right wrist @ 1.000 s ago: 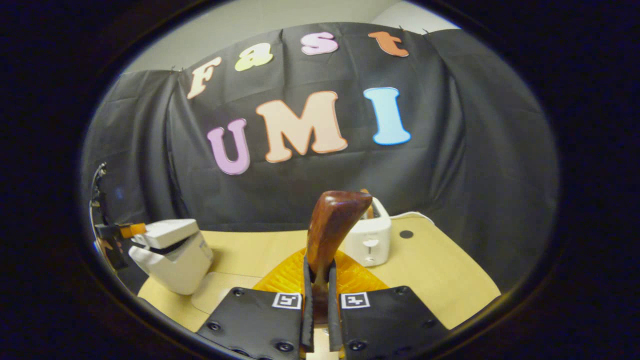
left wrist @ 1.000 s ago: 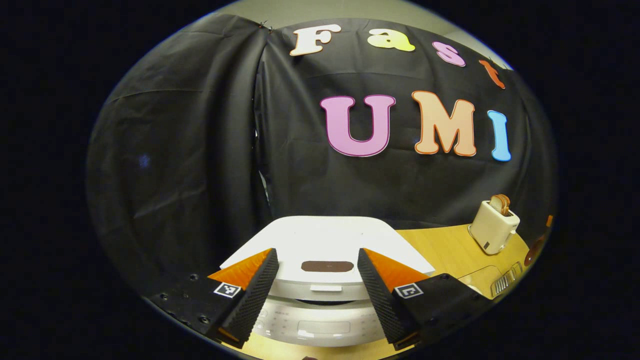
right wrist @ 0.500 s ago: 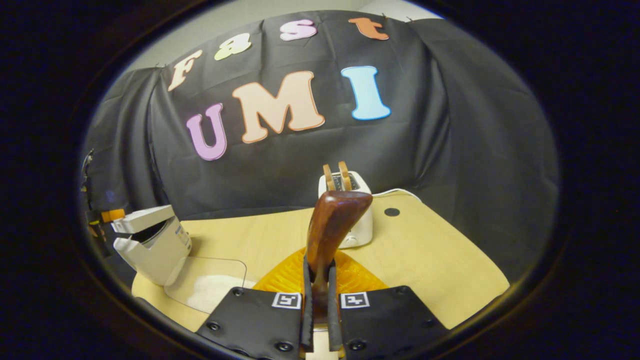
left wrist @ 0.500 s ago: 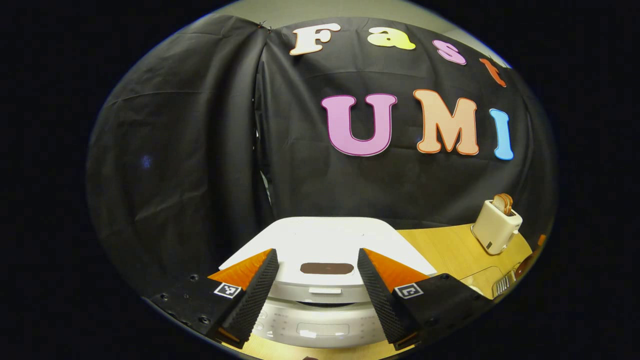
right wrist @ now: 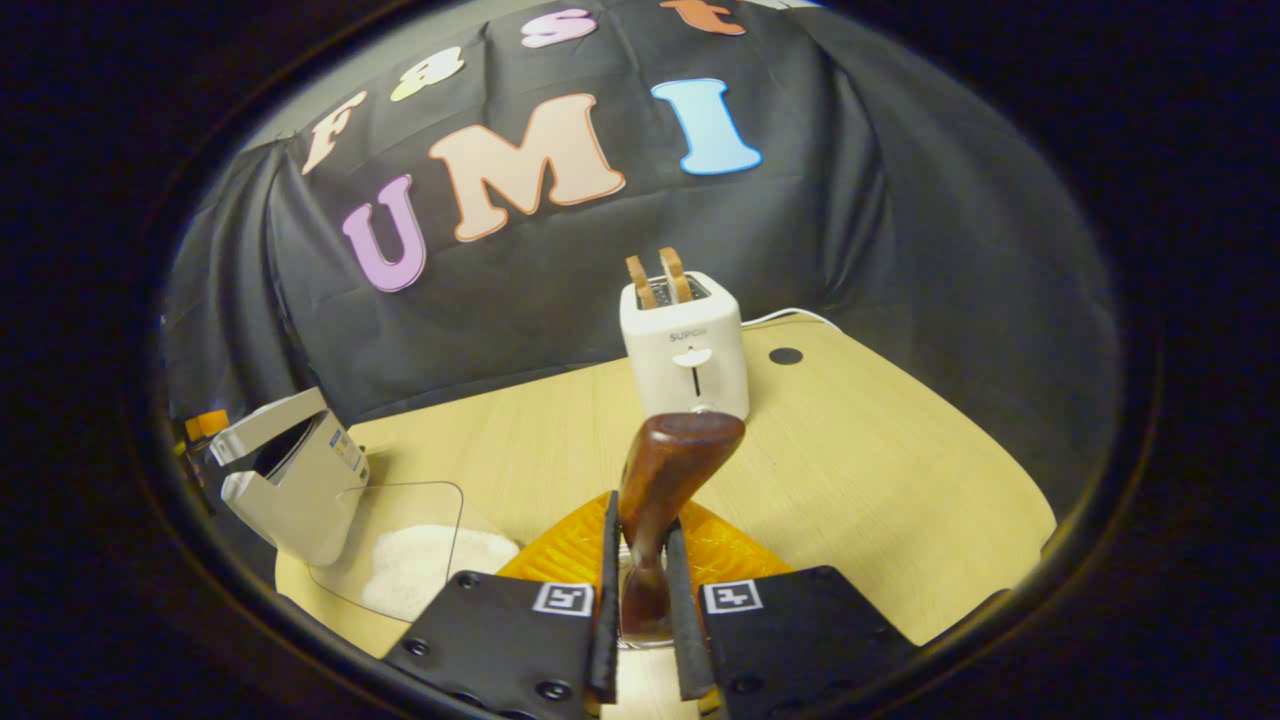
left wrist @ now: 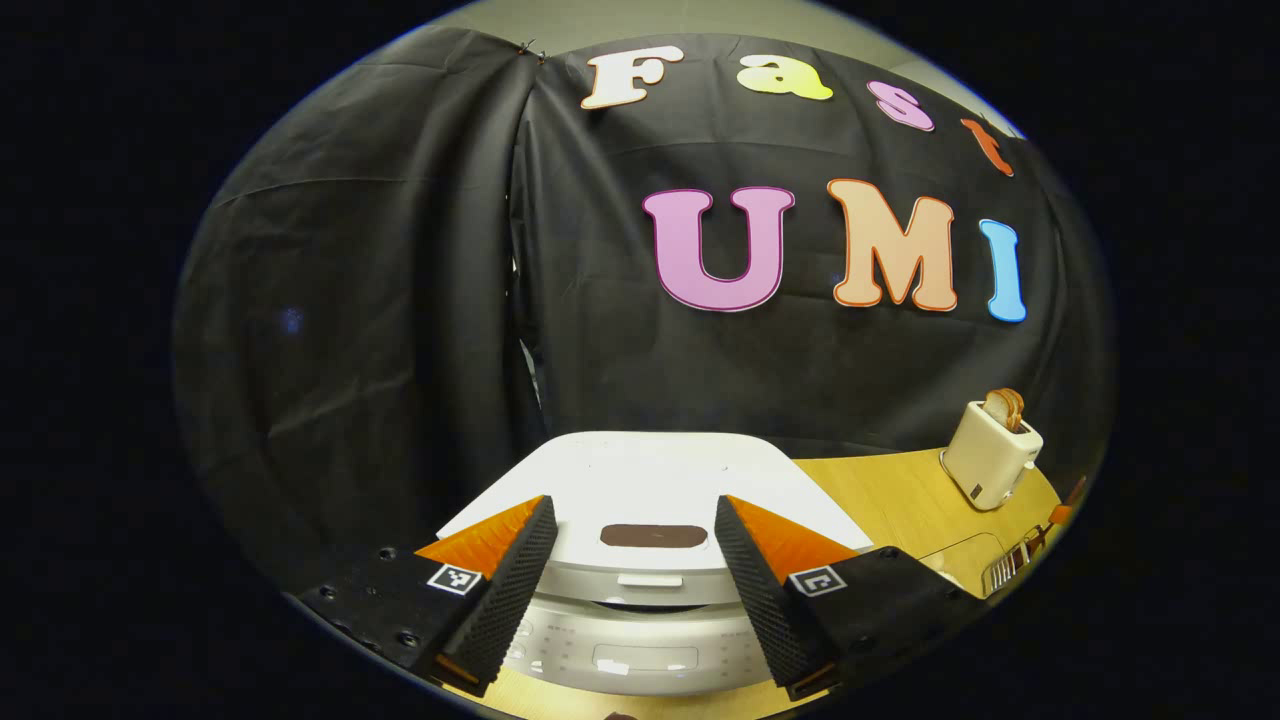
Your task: Close the left gripper, press the button to open the rice cooker; take a wooden spoon from the chopstick holder with the right hand, scoop a spoonful of rice and pour it into the rice cooker, then put the wooden spoon back into the chopstick holder.
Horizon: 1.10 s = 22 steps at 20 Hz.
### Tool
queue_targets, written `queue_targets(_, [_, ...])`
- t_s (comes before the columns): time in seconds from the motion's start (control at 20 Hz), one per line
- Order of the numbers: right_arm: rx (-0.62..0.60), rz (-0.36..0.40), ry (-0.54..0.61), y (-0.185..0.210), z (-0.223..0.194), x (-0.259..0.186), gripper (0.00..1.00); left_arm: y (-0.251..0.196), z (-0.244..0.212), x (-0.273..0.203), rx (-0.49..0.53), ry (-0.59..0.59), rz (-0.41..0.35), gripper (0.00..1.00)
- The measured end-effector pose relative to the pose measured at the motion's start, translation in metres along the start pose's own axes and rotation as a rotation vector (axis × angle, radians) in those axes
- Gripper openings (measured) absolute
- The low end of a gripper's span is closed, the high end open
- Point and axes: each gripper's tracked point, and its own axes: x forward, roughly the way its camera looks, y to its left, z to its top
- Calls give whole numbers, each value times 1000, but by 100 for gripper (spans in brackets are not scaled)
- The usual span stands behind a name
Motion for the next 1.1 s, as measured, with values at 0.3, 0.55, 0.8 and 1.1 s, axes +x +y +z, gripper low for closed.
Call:
queue_targets(0.3, [-12, -125, -114, -38, 45, -37, 100, 0, -14, 0, -12, 21, -10, 95])
queue_targets(0.55, [-50, -138, -245, -35, 108, -67, 100, -1, -53, 3, -31, 118, -13, 95])
queue_targets(0.8, [-109, -88, -314, -3, 131, -90, 100, -2, -58, 3, -44, 99, -5, 97])
queue_targets(1.1, [-102, 44, -333, 62, 133, -105, 100, -20, -35, -22, -90, -11, -40, 96])
